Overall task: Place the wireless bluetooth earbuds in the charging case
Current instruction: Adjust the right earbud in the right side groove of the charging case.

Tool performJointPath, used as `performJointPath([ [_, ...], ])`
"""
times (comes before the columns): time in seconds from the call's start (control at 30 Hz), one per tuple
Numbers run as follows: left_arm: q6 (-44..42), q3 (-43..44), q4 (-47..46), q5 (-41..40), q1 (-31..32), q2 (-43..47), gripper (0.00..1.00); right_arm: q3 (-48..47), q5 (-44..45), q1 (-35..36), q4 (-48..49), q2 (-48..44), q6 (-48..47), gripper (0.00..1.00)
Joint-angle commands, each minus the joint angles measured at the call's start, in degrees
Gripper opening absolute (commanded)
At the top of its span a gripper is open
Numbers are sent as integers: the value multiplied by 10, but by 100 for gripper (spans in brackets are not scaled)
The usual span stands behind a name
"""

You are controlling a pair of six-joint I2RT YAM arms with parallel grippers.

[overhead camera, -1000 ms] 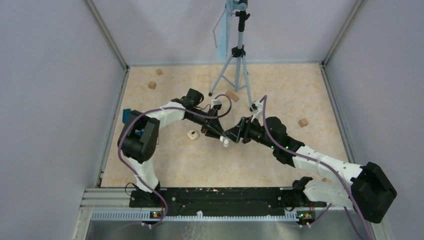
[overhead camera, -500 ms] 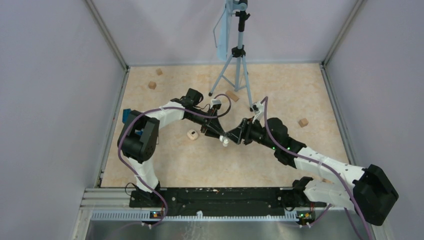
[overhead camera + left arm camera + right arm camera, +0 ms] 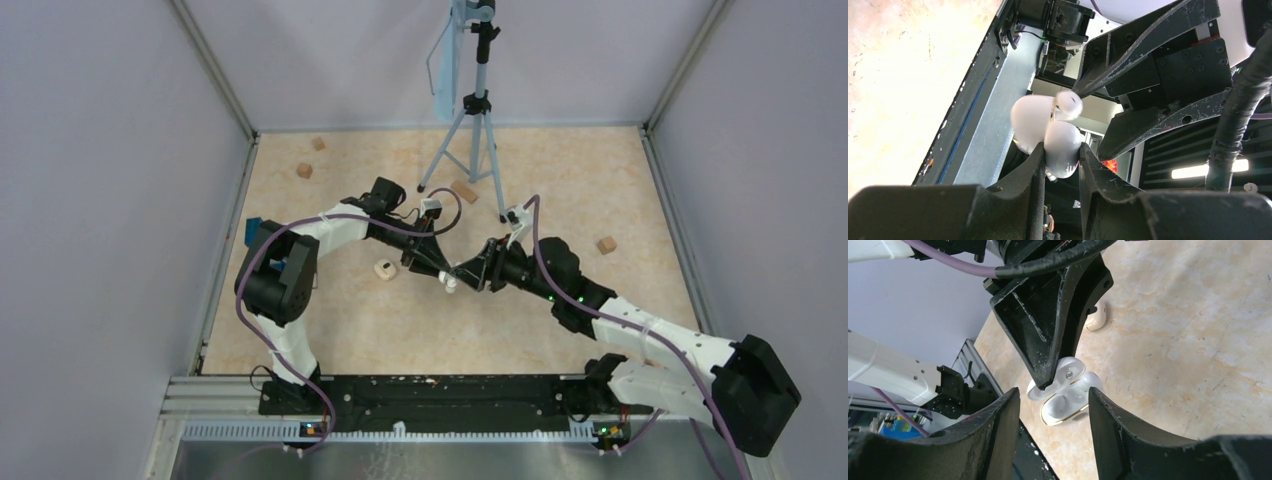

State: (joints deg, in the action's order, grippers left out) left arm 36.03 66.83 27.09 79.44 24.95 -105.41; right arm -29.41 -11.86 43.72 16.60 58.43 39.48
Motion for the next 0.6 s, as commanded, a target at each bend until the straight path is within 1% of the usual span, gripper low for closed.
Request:
performJointPath([
  [0.0,0,-4,-15,4,-5,10,0,5,-16,-3,19,-23,-8,52],
  [0.27,4,-2,-19,3,-5,9,0,6,-20,-2,21,-23,-11,51],
  [0.33,4,-2,-19,4,-4,8,0,6,-6,-2,15,-29,-11,51],
  [0.43,4,-3,-19,4,-4,10,0,10,41,-2,2,-47,-8,52],
  [0.57,4,-4,-18,4,-5,12,0,3,55,-2,-9,-47,-15,55],
])
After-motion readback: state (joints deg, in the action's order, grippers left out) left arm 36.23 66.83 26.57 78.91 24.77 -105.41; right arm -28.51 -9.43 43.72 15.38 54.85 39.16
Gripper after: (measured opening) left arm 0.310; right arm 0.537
